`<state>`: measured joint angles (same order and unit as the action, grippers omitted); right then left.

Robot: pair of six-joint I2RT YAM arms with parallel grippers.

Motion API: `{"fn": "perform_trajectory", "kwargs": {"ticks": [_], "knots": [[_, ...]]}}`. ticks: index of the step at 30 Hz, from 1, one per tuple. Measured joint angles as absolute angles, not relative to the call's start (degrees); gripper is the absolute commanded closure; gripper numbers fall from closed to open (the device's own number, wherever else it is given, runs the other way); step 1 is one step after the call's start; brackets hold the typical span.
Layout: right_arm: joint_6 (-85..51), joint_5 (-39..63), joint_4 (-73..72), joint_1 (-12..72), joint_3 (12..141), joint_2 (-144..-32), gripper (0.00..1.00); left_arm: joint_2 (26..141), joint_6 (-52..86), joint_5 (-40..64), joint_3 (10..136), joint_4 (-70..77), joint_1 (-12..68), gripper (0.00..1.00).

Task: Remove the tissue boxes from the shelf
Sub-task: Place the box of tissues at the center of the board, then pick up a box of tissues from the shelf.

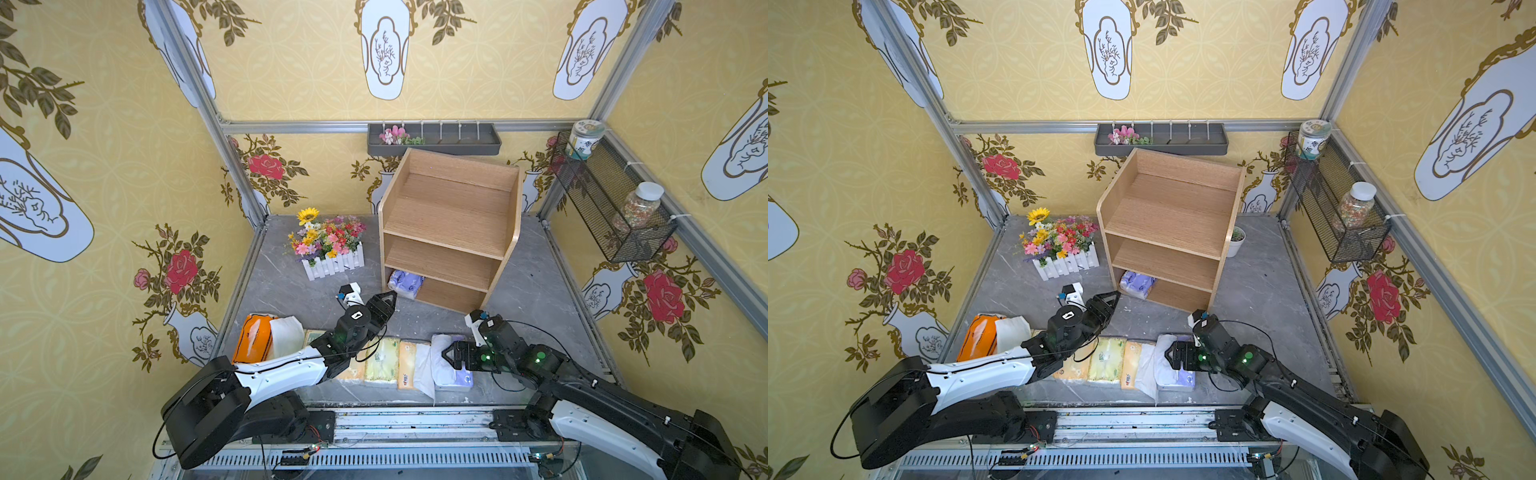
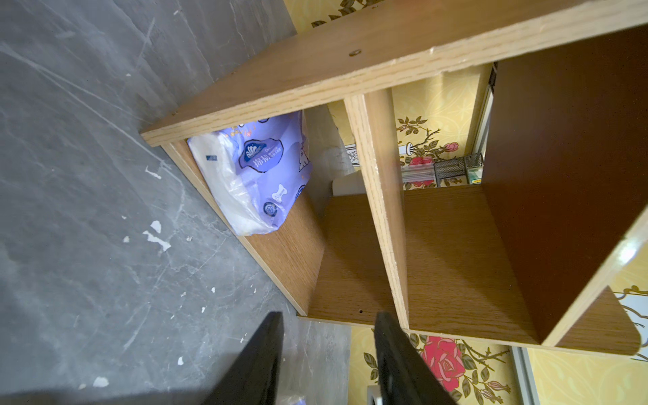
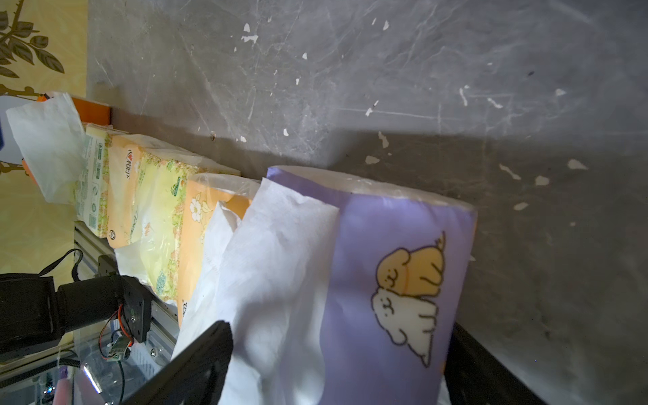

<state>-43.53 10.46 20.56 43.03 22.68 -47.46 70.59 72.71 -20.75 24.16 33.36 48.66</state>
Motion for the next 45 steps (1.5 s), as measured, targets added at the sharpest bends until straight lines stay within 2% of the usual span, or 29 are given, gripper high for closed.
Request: {"fn": "perform_trajectory", "kwargs": {"ticks": [5,9,13,18,28,32,35,45], "knots": [[-45.08,8.56,20.97,44.64,23.07,-47.16,0.00,75.75,75.37,-19.11,25.78,32.99,48.82,0.47],[-47.64,-0.12,27.11,44.93,25.17,-43.38,0.03,80.75,77.21,-18.20,27.92,32.99,49.10,0.46],[-49.74,-8.64,35.35,44.82,27.55,-38.39,0.03,86.35,79.96,-18.00,29.74,34.02,49.19,0.49],[-51.44,-13.61,41.93,44.71,30.39,-36.01,0.03,93.30,82.54,-17.78,31.86,37.50,49.19,0.55],[-52.07,-14.44,45.30,44.69,31.51,-31.42,0.03,97.76,84.64,-19.81,34.02,42.09,48.80,0.54],[-52.03,-14.39,45.39,44.69,31.57,-30.94,0.03,98.17,86.02,-21.54,34.87,40.10,47.94,0.46],[-51.96,-14.41,45.50,44.69,32.21,-30.65,0.03,98.26,87.02,-23.00,37.32,36.34,47.81,0.44],[-51.09,-14.39,45.65,44.69,32.38,-29.56,0.03,102.30,87.48,-24.34,40.45,32.97,46.59,0.48]]}}
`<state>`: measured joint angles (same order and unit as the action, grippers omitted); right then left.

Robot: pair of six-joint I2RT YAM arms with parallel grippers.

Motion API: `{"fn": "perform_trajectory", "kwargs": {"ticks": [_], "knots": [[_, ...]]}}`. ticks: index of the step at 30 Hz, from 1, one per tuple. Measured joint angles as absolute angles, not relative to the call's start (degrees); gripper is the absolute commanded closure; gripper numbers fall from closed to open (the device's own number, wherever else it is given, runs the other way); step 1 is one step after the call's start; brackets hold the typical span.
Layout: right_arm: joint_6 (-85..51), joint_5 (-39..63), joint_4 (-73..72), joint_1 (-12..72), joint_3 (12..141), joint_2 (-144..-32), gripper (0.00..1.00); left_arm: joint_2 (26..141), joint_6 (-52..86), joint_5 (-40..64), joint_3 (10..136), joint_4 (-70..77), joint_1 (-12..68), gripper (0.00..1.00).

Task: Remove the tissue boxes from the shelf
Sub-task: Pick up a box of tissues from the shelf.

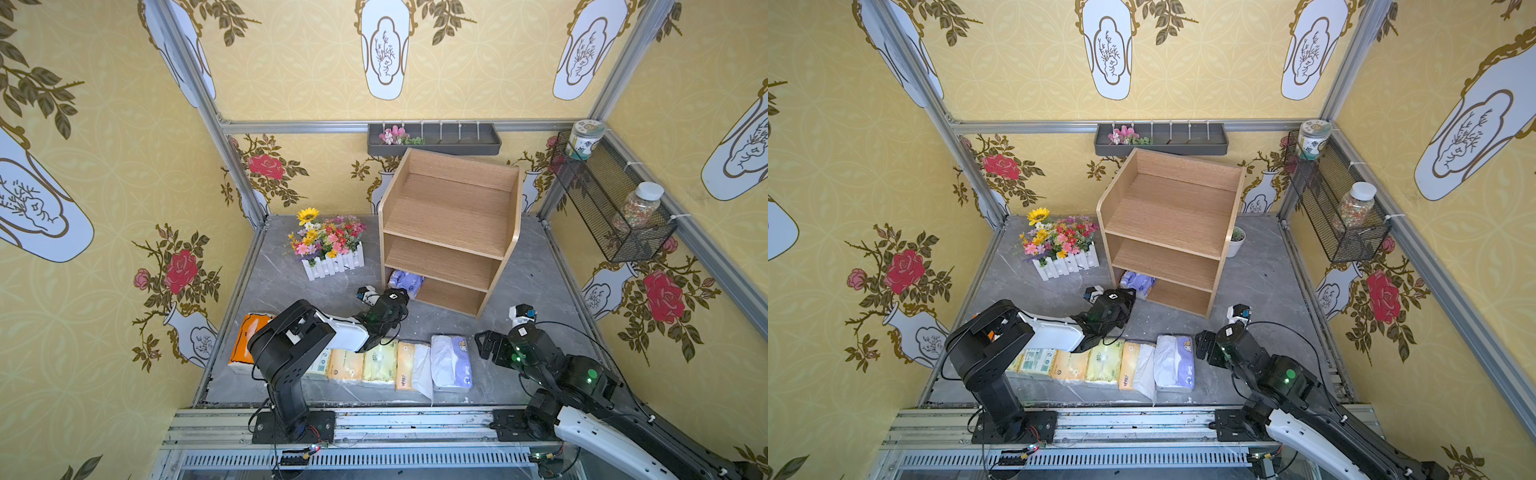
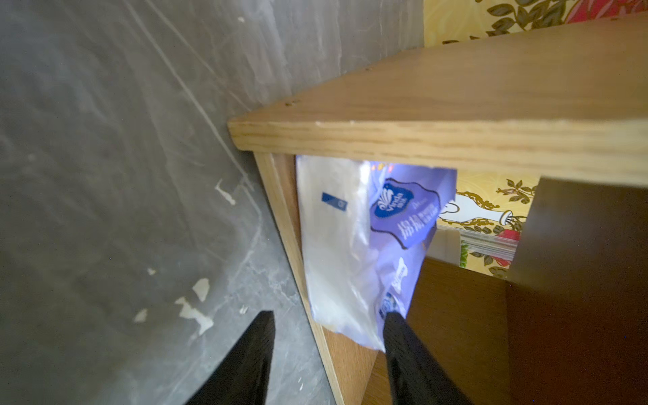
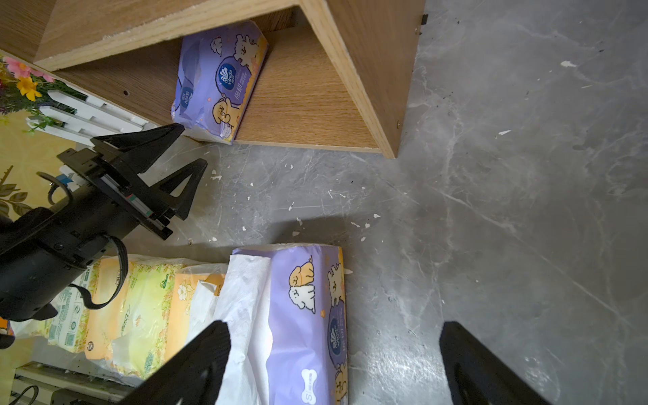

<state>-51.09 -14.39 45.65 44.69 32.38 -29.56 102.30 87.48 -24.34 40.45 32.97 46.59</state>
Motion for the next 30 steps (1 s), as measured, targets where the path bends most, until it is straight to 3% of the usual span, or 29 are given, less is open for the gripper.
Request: {"fn": "perform_trajectory", "kwargs": {"ticks": [14,30], "knots": [[-50.24,-14.20,46.46,44.69,33.36,-29.89,0.03,105.47,85.71,-23.53,44.14,32.53,44.91,0.58],[-50.59,-14.24,46.39,44.69,32.91,-28.88,0.02,105.12,86.19,-22.09,41.89,33.69,44.86,0.99]]}}
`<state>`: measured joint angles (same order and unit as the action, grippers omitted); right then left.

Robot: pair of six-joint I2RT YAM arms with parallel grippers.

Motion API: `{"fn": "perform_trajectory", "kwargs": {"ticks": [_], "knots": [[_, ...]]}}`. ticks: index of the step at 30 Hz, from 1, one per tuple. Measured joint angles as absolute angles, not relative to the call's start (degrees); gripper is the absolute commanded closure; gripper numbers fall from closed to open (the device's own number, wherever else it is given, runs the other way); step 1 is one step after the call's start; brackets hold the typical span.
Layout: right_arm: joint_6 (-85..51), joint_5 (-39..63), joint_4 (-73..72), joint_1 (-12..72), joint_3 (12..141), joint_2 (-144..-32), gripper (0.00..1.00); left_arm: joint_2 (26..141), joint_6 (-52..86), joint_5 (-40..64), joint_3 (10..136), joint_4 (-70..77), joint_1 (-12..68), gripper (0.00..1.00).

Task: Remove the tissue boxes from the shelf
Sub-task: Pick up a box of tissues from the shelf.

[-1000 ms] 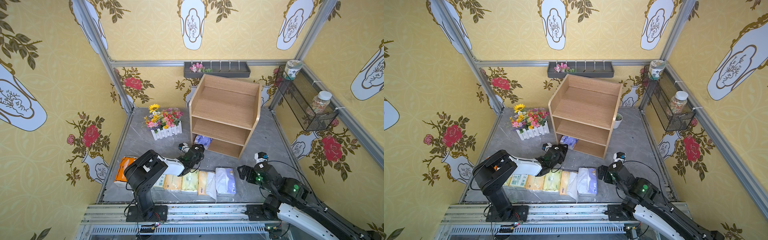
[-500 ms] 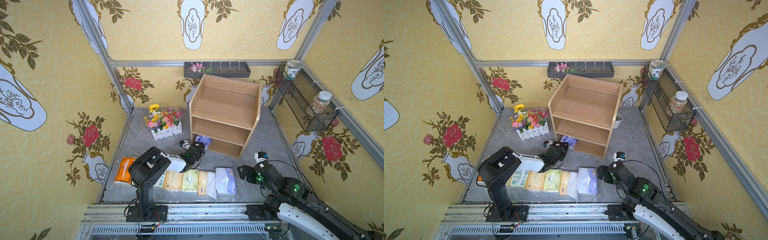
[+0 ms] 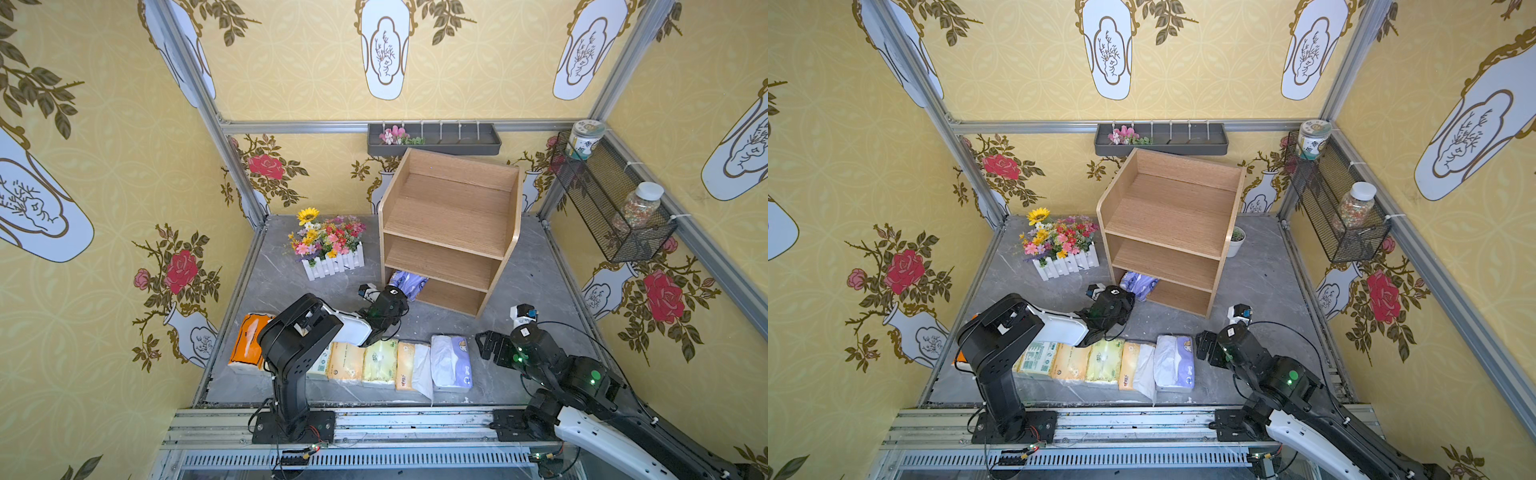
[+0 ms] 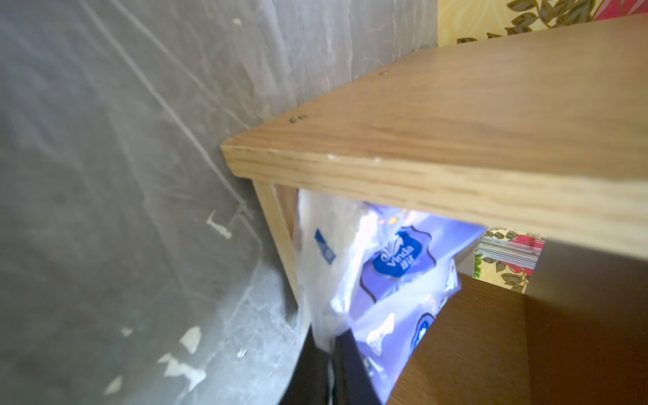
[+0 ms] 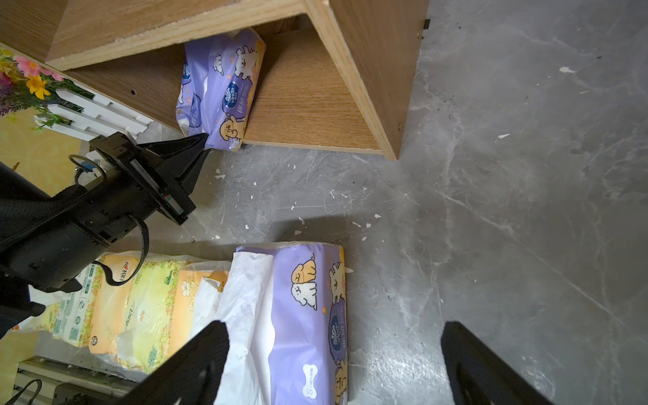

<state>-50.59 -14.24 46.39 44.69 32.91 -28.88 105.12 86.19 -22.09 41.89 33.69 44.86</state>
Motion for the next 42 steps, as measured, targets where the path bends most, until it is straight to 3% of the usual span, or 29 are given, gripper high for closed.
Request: {"fn": "perform_trajectory", "kwargs": {"ticks": [14,36,42], "knots": [[-52.31,-12.21,42.85,44.69,30.55,-31.64,0.02,95.72,85.97,-21.12,35.03,34.92,45.19,1.00],[-58.30,-2.92,16.97,45.08,27.33,-44.07,0.01,77.06,87.61,-16.27,21.37,39.29,48.45,1.00],[-60.99,-1.89,8.49,48.53,26.83,-49.50,0.02,70.54,89.65,-17.19,16.47,39.35,50.19,1.00]]}}
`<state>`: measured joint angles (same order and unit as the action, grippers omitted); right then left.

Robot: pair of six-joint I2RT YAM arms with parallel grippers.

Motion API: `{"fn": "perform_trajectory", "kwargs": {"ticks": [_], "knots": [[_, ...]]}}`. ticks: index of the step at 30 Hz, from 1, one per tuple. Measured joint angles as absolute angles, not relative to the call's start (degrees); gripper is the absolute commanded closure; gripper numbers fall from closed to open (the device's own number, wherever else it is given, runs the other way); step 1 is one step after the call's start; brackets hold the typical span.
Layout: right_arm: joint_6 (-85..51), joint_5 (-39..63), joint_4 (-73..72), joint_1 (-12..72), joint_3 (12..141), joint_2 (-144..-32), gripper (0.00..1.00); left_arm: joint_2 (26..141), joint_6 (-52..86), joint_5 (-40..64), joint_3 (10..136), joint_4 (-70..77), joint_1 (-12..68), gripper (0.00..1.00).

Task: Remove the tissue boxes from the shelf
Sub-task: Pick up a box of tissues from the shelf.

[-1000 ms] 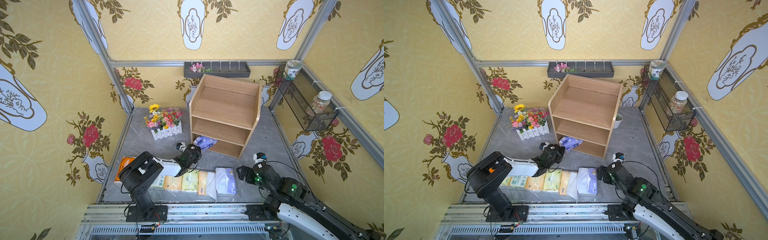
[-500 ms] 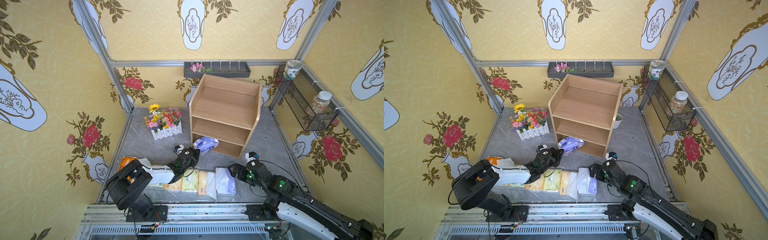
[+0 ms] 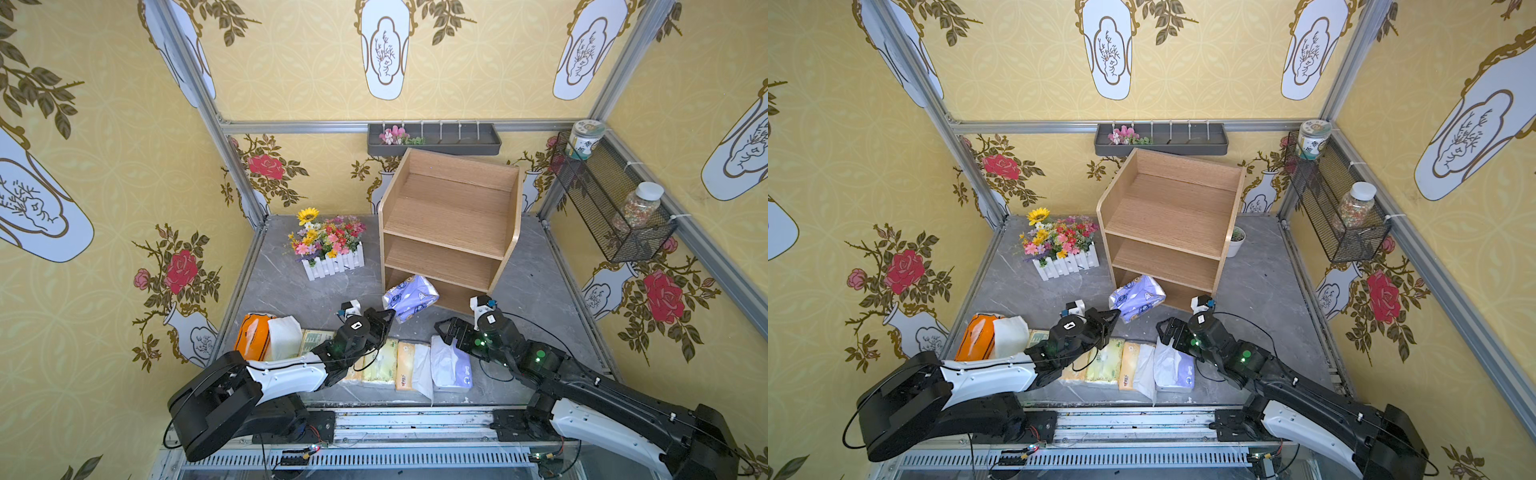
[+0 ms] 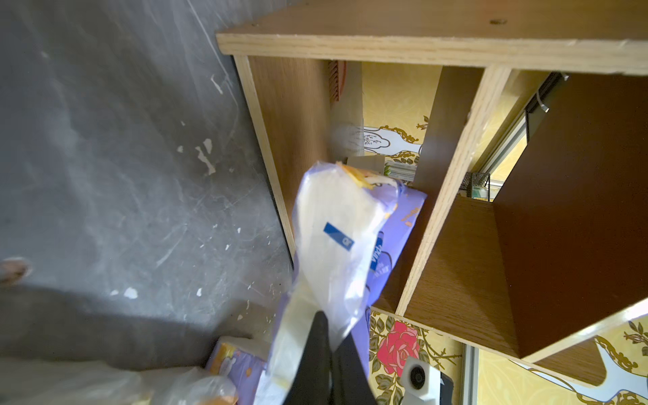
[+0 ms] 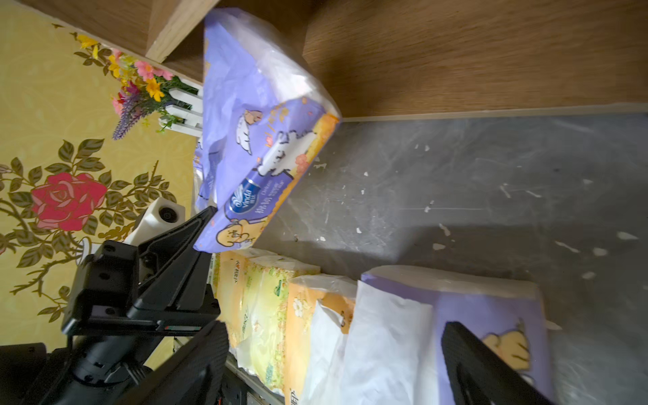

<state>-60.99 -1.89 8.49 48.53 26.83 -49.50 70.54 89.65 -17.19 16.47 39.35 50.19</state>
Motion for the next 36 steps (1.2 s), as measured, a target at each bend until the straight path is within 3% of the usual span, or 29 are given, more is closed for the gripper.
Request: {"fn": "perform_trajectory", "kwargs": {"ticks": [7,24,29,36], "knots": [[-66.22,-5.58,0.08,52.84,26.35,-54.96,0.03,65.04,90.65,-17.72,13.72,39.27,52.23,1.00],[-72.29,-9.87,-23.77,53.34,21.15,-59.88,0.00,62.50,92.27,-23.68,14.46,39.13,59.90,1.00],[-73.19,-10.00,-29.10,53.17,21.26,-62.59,0.10,61.01,93.03,-25.56,14.44,39.13,61.28,1.00],[-73.21,-9.15,-33.45,51.96,22.59,-64.53,0.35,60.49,94.13,-27.81,13.67,39.13,62.67,1.00]]}}
